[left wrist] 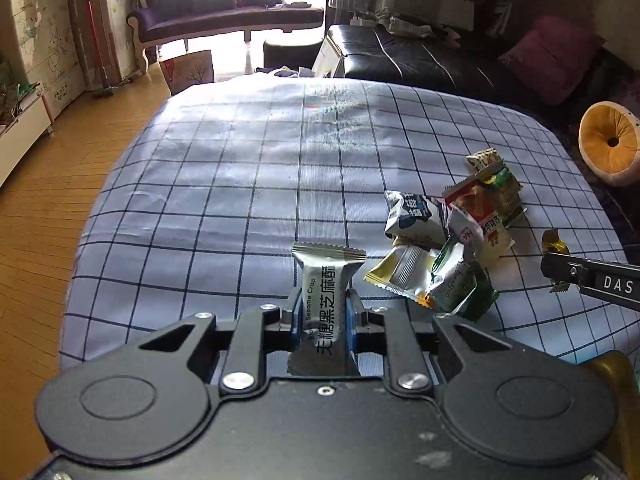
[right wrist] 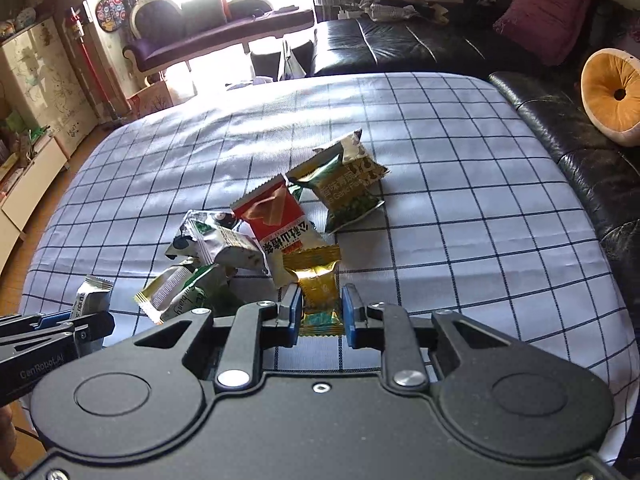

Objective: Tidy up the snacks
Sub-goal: 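Carry both snacks over the gold tray and open both tools to drop them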

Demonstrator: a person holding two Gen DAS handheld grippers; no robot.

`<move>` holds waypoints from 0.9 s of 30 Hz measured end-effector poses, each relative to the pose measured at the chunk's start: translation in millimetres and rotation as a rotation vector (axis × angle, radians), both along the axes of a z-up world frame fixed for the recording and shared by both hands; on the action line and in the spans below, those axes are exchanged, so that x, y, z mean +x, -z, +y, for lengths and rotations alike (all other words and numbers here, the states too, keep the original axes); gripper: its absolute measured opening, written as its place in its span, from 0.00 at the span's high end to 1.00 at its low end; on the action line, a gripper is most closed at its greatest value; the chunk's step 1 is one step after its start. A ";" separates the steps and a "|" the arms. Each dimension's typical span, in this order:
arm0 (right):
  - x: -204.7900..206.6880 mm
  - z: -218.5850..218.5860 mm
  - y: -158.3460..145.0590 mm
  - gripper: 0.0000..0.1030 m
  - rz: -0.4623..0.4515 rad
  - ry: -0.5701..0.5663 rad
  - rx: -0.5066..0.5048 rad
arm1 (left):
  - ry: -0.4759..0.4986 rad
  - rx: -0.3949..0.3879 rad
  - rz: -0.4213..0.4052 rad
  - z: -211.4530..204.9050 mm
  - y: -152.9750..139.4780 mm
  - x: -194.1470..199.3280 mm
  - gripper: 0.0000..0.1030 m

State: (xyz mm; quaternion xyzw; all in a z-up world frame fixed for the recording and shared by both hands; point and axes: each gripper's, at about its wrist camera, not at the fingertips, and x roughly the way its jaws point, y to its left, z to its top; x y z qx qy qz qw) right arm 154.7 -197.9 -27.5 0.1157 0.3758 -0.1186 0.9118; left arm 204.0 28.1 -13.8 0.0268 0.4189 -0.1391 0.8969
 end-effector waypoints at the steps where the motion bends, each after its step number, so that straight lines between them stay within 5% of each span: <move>1: -7.0 -0.8 -7.0 0.71 -0.015 0.005 0.003 | -0.003 -0.004 -0.011 1.6 -7.2 -5.0 0.81; 13: -116.5 11.6 -56.5 0.71 -0.141 0.036 -0.009 | -0.002 -0.027 -0.067 19.2 -66.3 -105.5 0.81; 27: -206.4 26.0 -29.6 0.70 -0.074 0.017 0.044 | 0.024 0.003 0.054 7.3 -21.7 -184.7 0.80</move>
